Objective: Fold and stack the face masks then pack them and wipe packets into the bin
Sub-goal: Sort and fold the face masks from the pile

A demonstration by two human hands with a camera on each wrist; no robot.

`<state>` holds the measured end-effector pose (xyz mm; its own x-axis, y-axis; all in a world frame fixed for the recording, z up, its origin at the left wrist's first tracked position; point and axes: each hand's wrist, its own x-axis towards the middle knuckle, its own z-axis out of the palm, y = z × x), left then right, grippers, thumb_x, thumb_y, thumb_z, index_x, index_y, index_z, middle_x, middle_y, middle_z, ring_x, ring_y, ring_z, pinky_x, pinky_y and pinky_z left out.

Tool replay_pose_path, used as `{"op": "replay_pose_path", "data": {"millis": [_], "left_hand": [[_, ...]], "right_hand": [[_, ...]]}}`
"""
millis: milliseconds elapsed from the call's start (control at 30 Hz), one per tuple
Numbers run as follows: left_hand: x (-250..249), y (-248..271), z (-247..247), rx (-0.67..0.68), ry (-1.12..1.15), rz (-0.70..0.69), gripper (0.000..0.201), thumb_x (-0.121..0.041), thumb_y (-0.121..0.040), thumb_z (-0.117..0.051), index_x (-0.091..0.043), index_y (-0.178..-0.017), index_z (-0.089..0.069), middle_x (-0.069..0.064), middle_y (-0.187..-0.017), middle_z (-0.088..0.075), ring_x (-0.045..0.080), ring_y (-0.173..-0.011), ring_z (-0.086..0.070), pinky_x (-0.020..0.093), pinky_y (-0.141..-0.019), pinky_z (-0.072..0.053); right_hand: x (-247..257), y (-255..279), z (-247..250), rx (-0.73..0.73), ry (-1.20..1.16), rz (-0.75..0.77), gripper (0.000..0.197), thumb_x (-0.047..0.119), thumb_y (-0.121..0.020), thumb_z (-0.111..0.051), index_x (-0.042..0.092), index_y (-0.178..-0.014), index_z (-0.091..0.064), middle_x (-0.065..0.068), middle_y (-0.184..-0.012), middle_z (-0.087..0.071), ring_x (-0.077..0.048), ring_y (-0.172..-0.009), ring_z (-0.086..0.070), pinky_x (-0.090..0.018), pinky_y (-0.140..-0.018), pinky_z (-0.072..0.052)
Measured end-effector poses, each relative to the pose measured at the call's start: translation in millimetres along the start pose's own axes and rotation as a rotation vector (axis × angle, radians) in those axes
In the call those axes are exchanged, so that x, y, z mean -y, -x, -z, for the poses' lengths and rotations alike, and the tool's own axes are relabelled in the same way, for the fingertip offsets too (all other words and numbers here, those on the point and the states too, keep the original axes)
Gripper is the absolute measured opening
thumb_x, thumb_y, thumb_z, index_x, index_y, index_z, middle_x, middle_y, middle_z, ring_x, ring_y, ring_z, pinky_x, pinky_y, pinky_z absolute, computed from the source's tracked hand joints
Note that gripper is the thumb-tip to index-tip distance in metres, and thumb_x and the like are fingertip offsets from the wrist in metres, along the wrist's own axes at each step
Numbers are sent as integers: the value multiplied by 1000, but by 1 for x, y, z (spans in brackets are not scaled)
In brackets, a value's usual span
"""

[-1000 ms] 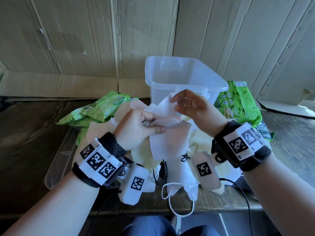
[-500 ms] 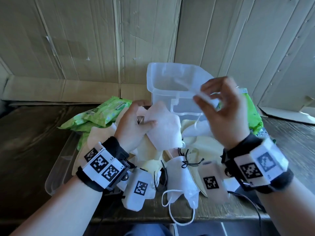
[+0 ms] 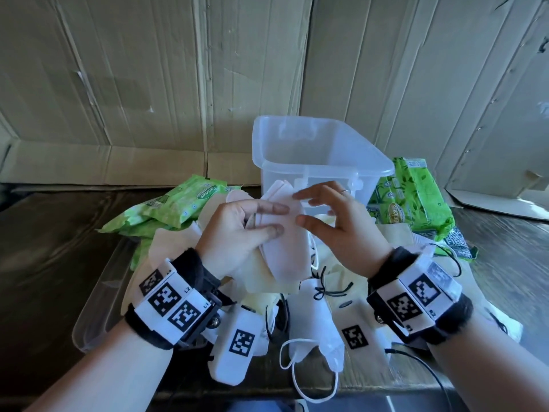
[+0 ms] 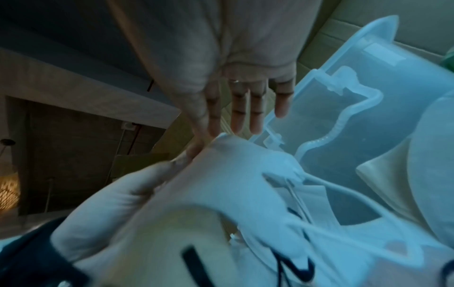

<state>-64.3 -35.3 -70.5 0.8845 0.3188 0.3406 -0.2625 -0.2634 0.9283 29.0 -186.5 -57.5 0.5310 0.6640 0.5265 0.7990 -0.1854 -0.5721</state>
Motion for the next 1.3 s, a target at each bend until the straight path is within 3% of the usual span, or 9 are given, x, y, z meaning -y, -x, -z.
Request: {"op": "replay_pose_path", "data": {"millis": [67, 233, 467, 633, 767, 900, 1033, 1167, 1300], "left_hand": [[1, 0, -2, 16, -33, -34, 32, 5, -74, -71, -25, -84, -69, -10, -77, -71, 9, -79, -63, 29, -83, -50], [-2, 2, -4, 53, 103, -53, 48, -23, -60, -77, -40, -102, -61, 34, -91, -61, 43, -73, -53, 69, -77, -42], [3, 1, -5, 61, 66, -25, 39, 11, -79, -63, -24, -97, -61, -12, -80, -72, 5, -78, -66, 21, -72, -53], [5, 3, -9, 95, 109, -16, 18, 4, -81, -63, -13, -87, -67, -6, -77, -72, 8, -73, -65, 20, -67, -53], [6, 4, -9, 101, 61, -32, 24, 6, -79, -66, -18, -85, -67, -14, -67, -69, 1, -64, -62, 14, -63, -48], [4, 2, -7, 48, 55, -28, 43, 13, -75, -66, -26, -95, -63, -11, -71, -72, 2, -68, -66, 16, -66, -51], [1, 2, -8, 27, 91, -19, 63, 2, -67, -75, -42, -108, -56, 29, -84, -68, 40, -84, -66, 51, -87, -52], [-1, 4, -8, 10, 93, -15, 68, 4, -67, -77, -43, -110, -53, 34, -78, -64, 45, -78, -62, 55, -88, -50], [0, 3, -7, 10, 97, -30, 58, -11, -67, -78, -45, -108, -55, 35, -70, -57, 27, -72, -55, 52, -86, -49]], "right_hand": [[-2, -2, 0, 2, -8, -63, 32, 17, -80, -70, 19, -110, -60, 3, -100, -56, -6, -88, -53, 0, -73, -34], [-1, -3, 0, -162, -114, -130, 30, 17, -67, -80, 33, -80, -58, 14, -70, -57, -3, -68, -54, -9, -66, -40], [0, -1, 2, -227, -161, -126, 33, 9, -64, -81, 31, -60, -58, 15, -61, -61, 1, -58, -56, -21, -68, -48], [-3, -5, 2, -201, -267, -160, 31, 7, -64, -81, 26, -63, -56, 12, -56, -57, -4, -53, -50, -19, -61, -44], [-1, -8, 4, -127, -232, -204, 43, 9, -66, -80, 33, -91, -55, 10, -56, -60, -8, -56, -52, -29, -68, -46], [0, -10, 8, -72, -252, -240, 59, 6, -67, -79, 23, -118, -53, 0, -63, -62, -12, -59, -51, -25, -68, -44], [-2, -12, 8, -54, -253, -234, 65, 9, -69, -78, 21, -127, -50, -4, -67, -60, -8, -60, -48, -19, -65, -42], [-4, -12, 2, -23, -145, -209, 29, 29, -69, -77, 24, -94, -62, 5, -75, -53, -4, -63, -48, -13, -65, -38], [-5, -8, 1, -125, -162, -167, 24, 17, -67, -80, 26, -66, -57, 9, -77, -57, -3, -72, -55, -9, -65, -38]]}}
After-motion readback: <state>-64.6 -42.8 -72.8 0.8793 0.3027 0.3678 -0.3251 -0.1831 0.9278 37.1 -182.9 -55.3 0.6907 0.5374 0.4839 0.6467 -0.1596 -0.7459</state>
